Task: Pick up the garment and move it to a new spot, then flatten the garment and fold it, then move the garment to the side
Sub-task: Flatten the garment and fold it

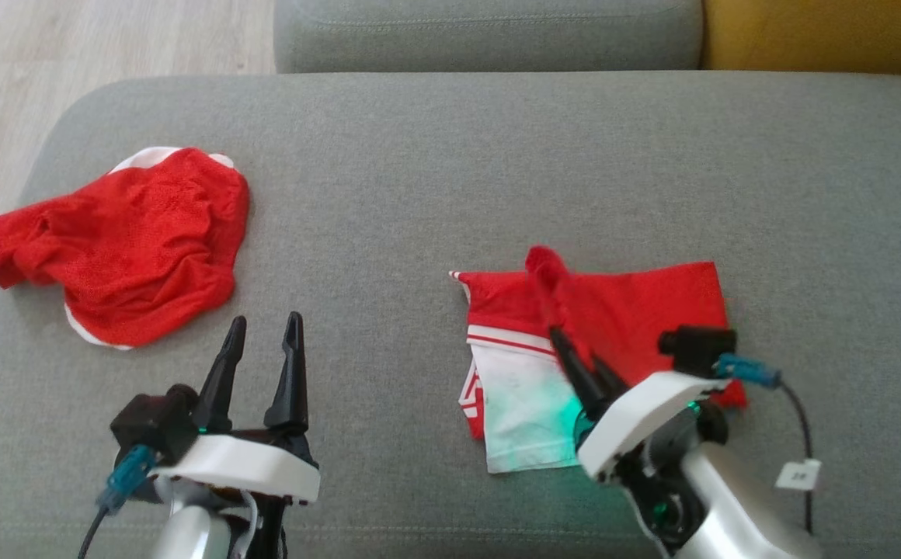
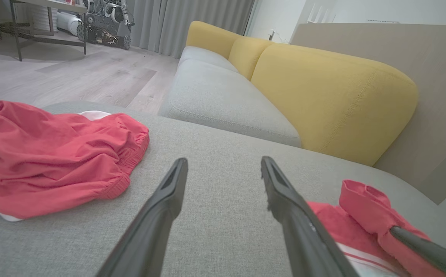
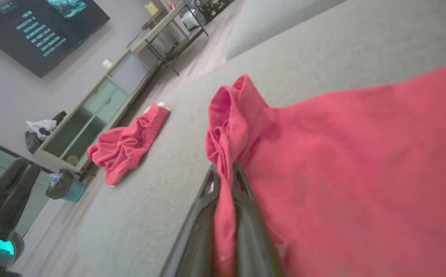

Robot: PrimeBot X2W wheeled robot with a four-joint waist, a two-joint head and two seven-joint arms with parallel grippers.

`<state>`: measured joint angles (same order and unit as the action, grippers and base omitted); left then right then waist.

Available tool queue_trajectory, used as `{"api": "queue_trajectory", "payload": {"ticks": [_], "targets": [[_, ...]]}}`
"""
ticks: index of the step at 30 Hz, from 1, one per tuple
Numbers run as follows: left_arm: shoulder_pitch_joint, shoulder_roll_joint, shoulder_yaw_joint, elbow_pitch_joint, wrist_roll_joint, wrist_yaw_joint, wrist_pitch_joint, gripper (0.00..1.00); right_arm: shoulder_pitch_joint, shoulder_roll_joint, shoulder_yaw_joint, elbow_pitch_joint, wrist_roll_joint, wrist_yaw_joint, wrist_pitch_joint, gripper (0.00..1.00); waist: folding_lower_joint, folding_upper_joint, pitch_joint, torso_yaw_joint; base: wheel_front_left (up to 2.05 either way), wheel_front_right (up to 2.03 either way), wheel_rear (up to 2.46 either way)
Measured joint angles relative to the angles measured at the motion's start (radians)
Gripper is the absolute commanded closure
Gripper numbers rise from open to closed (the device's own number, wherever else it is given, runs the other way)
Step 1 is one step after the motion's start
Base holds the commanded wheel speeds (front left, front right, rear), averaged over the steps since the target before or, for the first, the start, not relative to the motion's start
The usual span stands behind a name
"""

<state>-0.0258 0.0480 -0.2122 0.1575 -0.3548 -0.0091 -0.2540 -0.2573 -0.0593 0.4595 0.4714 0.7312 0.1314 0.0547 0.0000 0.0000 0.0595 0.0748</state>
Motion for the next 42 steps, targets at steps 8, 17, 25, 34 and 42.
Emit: {"api": "queue_trajectory", "payload": {"ticks": [8,17,25,34,42], "targets": [[-0.005,0.0,0.0,0.009,0.0,0.0,0.0,0.0,-0.032,-0.003,0.156,0.038,0.109,0.0,-0.028,0.0,0.0,0.0,0.016,0.007,0.0,0.0,0.0],[-0.006,0.0,0.0,0.014,-0.01,0.001,0.0,0.0,-0.115,-0.002,0.151,0.117,0.097,0.0,-0.109,0.0,0.0,0.0,0.008,-0.015,0.0,0.0,0.0],[-0.006,0.0,-0.001,0.007,-0.01,0.002,0.0,0.0,-0.183,-0.061,-0.001,0.181,-0.18,0.0,-0.195,0.0,0.0,0.0,-0.01,-0.047,0.0,0.0,0.0],[-0.006,0.0,-0.005,0.002,-0.01,0.002,0.0,0.0,-0.1,-0.173,-0.198,0.097,-0.439,0.0,-0.291,0.0,0.0,0.0,-0.023,-0.071,0.0,0.0,0.0],[0.003,0.0,-0.008,-0.011,-0.007,-0.001,0.0,0.0,0.064,-0.115,-0.368,-0.03,-0.567,0.0,-0.303,0.0,0.0,0.0,-0.024,-0.084,0.0,0.0,0.0]]}}
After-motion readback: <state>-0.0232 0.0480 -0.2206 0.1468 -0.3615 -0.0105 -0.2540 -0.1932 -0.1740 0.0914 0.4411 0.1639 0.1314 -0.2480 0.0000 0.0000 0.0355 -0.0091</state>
